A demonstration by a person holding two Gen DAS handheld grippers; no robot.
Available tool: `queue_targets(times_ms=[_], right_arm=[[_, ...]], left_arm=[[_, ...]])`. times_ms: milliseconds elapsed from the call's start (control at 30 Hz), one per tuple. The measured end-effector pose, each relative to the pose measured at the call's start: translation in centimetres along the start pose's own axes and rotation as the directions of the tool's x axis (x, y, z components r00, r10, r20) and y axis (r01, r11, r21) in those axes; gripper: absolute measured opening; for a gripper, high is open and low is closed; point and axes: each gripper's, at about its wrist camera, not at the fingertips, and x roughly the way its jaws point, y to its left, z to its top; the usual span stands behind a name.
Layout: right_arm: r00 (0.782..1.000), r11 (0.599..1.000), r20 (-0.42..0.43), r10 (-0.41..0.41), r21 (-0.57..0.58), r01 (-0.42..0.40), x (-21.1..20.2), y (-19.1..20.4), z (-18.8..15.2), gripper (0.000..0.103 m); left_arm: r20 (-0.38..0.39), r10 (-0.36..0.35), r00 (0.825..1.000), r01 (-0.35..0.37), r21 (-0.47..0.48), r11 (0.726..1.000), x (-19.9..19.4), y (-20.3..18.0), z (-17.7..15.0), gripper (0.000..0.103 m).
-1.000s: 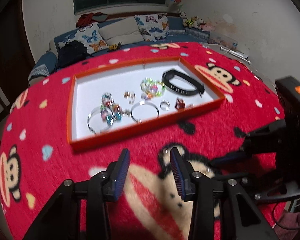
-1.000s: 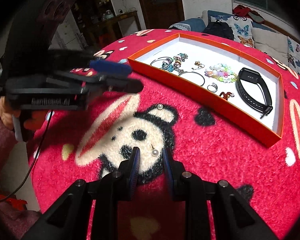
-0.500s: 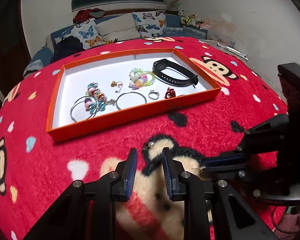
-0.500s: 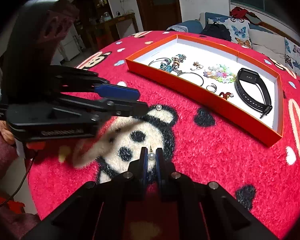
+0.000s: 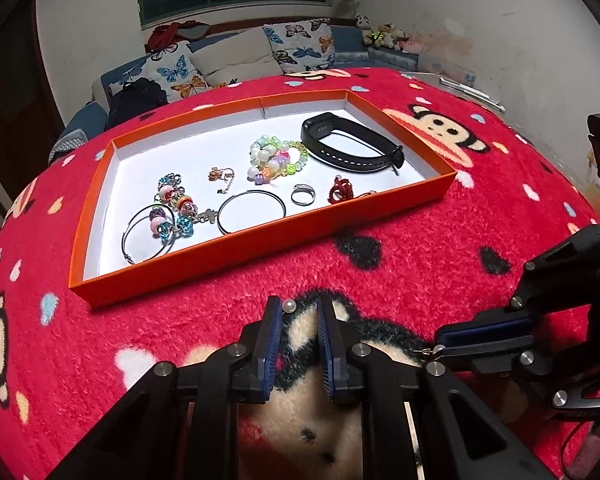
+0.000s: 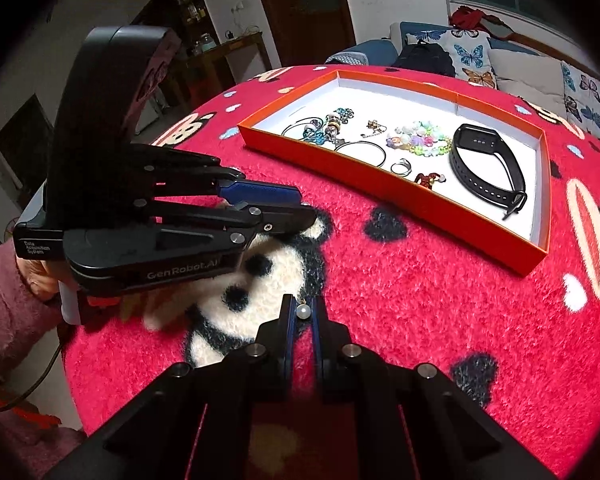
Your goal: Organize jewelry
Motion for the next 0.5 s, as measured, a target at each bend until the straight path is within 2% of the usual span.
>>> queue_targets(times_ms=[200, 500], right_arm=[[1.0, 1.0, -0.001, 0.02, 0.018, -0.02, 0.13, -0.5, -0.11, 0.01], [0.999, 0.999, 0.005, 0.039, 0.038, -0.039, 0.26, -1.03, -0.06, 0.01]], left_arm=[[0.001, 0.013, 1.0, -0.013, -0.014, 1.0, 0.27, 0.33, 0.13, 0.019], [0.004, -0.009, 1.0, 0.009, 0.062, 0.998, -0.02, 0.15, 0.57, 0.019]])
